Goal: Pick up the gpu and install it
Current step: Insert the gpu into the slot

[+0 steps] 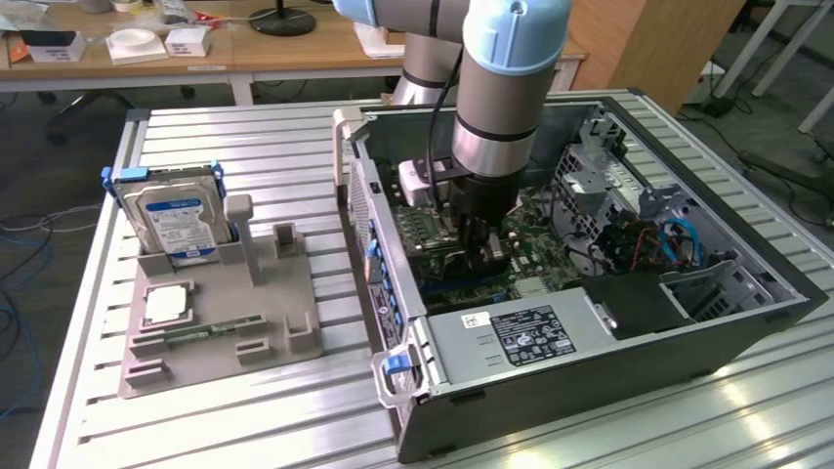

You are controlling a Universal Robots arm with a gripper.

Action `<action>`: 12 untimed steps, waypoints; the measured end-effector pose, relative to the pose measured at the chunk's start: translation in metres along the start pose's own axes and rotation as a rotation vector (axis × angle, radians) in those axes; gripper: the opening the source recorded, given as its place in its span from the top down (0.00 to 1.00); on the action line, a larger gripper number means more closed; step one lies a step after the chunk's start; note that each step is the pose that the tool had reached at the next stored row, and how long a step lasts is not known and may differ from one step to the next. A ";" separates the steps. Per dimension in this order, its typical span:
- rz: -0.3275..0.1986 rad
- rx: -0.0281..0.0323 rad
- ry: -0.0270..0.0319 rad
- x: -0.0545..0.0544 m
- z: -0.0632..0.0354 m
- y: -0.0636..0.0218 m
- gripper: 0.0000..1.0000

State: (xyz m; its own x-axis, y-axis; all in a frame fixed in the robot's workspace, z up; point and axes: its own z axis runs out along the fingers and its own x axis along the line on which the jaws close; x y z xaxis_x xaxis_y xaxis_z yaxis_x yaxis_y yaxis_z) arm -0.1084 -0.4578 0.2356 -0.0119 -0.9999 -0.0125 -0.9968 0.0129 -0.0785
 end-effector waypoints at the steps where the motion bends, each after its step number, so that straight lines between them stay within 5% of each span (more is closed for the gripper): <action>1: 0.000 0.0001 0.0000 0.000 0.0005 0.0002 0.73; 12: 0.000 0.0000 0.0001 0.000 0.0011 0.0006 0.73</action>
State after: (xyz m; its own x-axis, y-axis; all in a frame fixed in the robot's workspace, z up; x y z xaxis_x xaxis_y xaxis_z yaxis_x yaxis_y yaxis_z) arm -0.1090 -0.4578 0.2345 -0.0118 -0.9999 -0.0124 -0.9968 0.0127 -0.0785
